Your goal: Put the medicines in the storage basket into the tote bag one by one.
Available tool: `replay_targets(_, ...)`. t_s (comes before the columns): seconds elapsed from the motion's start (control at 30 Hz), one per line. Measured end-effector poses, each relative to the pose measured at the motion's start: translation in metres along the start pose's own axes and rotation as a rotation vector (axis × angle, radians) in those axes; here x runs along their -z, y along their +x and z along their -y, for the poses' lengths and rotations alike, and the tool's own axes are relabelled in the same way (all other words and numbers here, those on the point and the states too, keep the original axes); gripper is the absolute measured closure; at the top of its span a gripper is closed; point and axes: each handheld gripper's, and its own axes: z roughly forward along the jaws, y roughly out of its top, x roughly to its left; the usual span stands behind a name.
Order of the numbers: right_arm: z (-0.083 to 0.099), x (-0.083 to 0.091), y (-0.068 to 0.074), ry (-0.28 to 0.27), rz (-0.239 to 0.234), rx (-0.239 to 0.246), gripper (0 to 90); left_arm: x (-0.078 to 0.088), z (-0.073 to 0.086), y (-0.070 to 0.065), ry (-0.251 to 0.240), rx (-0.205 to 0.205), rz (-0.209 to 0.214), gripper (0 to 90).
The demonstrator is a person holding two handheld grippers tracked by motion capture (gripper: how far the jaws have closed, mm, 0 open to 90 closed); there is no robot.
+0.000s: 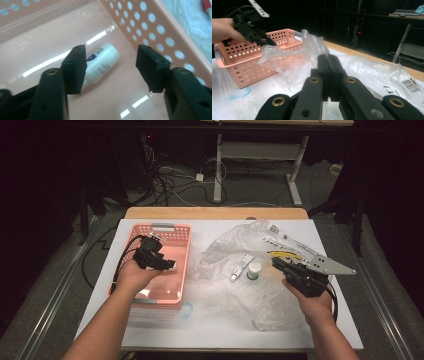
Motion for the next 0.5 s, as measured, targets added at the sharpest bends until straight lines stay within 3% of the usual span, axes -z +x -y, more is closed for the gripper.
replay_targets(0.13, 0.001, -0.002, 0.001, 0.006, -0.007, 0.006, 90.0, -0.021, -0.007, 0.011, 0.023, -0.02, -0.045, 35.9)
replay_targets(0.2, 0.001, -0.002, 0.001, 0.011, -0.009, 0.004, 90.0, -0.03, -0.01, 0.015, 0.038, -0.021, -0.033, 35.9)
replay_targets(0.3, 0.002, -0.002, -0.001, 0.009, -0.007, 0.001, 90.0, -0.038, -0.012, 0.015, 0.083, -0.046, -0.045, 35.8)
replay_targets(0.5, 0.002, -0.001, -0.002, 0.006, -0.005, 0.002, 90.0, -0.048, -0.011, 0.014, 0.162, -0.053, -0.063, 38.7)
